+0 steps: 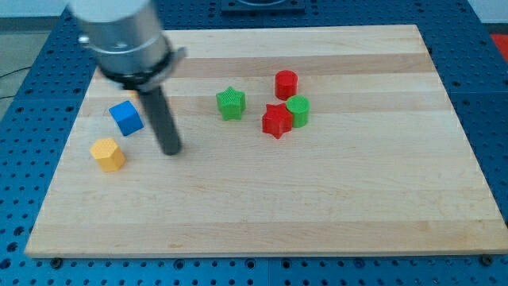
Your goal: Push the red circle above the green circle
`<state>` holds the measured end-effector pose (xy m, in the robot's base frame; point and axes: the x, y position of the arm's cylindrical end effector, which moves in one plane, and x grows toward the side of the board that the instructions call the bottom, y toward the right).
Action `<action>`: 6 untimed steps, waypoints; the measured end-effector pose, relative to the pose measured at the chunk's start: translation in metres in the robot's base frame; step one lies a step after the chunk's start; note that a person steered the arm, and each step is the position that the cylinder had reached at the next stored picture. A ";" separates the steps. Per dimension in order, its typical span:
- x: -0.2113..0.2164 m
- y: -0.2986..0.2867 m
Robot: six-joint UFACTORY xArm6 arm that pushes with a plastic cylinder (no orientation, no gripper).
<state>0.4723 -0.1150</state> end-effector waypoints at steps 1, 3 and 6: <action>-0.011 0.047; -0.078 0.083; -0.098 0.126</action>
